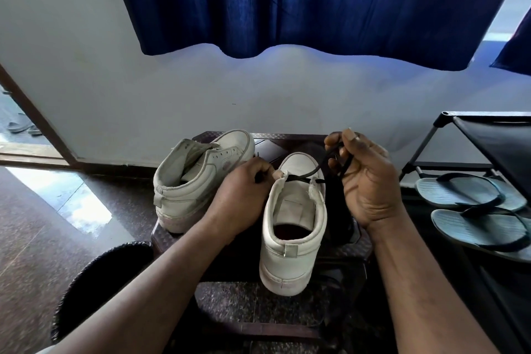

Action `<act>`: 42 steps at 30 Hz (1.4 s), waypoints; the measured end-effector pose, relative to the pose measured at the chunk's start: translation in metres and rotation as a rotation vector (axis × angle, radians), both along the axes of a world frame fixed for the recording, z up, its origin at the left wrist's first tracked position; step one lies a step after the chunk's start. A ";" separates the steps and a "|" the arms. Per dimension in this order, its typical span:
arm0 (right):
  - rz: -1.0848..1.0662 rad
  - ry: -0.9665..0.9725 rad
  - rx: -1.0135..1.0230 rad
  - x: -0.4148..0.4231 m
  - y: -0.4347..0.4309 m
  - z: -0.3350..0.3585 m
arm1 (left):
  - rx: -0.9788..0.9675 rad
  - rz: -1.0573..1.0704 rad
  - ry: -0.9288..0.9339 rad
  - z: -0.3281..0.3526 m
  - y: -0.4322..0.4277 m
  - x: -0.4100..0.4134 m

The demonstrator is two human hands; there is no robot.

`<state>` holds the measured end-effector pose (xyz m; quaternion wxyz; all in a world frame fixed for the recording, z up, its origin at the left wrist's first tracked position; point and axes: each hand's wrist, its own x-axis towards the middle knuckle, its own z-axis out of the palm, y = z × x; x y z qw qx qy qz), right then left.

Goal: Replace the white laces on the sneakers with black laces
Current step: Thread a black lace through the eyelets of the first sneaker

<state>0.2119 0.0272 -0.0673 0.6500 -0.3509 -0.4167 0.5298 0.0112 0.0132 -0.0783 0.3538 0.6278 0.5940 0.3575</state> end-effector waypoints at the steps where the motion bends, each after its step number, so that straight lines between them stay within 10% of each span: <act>1: 0.000 -0.003 -0.001 -0.001 0.000 0.000 | -0.009 -0.006 -0.004 0.001 0.000 0.001; 14: 0.056 0.298 0.051 0.022 -0.004 0.013 | -0.059 0.100 0.542 0.010 -0.019 -0.003; 24: 0.110 0.215 0.055 0.007 0.001 0.006 | -0.030 0.027 0.023 0.006 -0.005 -0.001; 33: 0.117 0.173 0.056 0.004 -0.001 0.006 | -0.087 0.068 0.688 0.018 -0.021 -0.004; 42: 0.093 0.112 0.058 -0.007 -0.002 0.006 | 0.021 -0.014 0.072 0.006 -0.002 -0.007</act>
